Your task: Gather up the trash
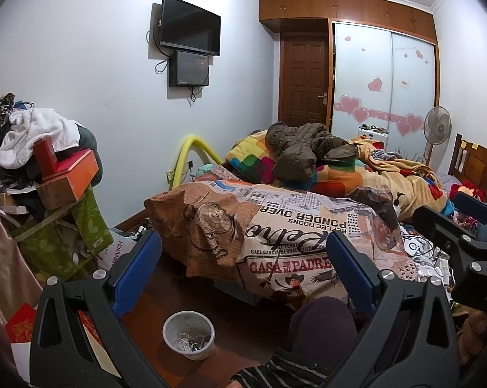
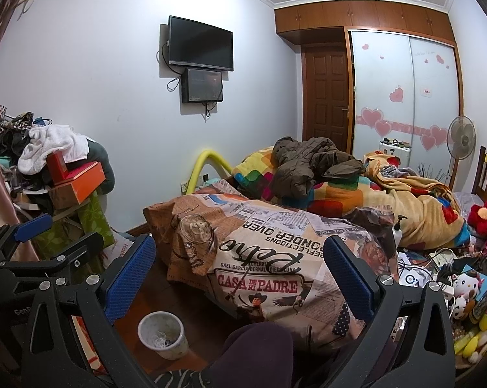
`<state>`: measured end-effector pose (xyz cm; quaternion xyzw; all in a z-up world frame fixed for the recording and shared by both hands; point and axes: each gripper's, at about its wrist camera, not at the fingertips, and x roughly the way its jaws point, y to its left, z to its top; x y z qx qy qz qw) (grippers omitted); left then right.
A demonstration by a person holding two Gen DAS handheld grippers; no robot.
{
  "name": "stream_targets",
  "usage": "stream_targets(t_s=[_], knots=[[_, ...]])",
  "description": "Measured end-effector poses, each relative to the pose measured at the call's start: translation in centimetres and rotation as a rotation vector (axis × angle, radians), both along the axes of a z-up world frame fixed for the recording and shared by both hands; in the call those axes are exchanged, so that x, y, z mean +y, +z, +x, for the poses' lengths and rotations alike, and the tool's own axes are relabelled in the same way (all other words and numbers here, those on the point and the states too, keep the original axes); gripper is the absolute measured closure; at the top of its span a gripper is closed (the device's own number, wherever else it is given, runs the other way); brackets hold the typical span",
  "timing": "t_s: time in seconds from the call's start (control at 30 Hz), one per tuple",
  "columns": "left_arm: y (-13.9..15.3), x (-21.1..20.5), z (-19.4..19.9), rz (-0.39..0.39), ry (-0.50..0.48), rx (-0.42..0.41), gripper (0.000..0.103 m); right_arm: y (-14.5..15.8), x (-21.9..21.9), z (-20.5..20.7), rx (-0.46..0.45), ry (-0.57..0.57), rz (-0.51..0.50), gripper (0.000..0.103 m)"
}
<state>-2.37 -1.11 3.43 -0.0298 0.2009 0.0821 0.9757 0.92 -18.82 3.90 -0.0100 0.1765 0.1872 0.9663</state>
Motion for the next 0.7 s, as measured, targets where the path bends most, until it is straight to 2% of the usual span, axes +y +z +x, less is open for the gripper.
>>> stream_targets(t_s=[0.47, 0.7], knots=[[-0.1, -0.7, -0.2, 0.016, -0.003, -0.01, 0.001, 0.5, -1.2, 0.6, 0.007, -0.004, 0.013, 0.0], [-0.3, -0.8, 0.0, 0.012, -0.014, -0.005, 0.001, -0.3, -1.7, 1.2, 0.022, -0.009, 0.021, 0.0]])
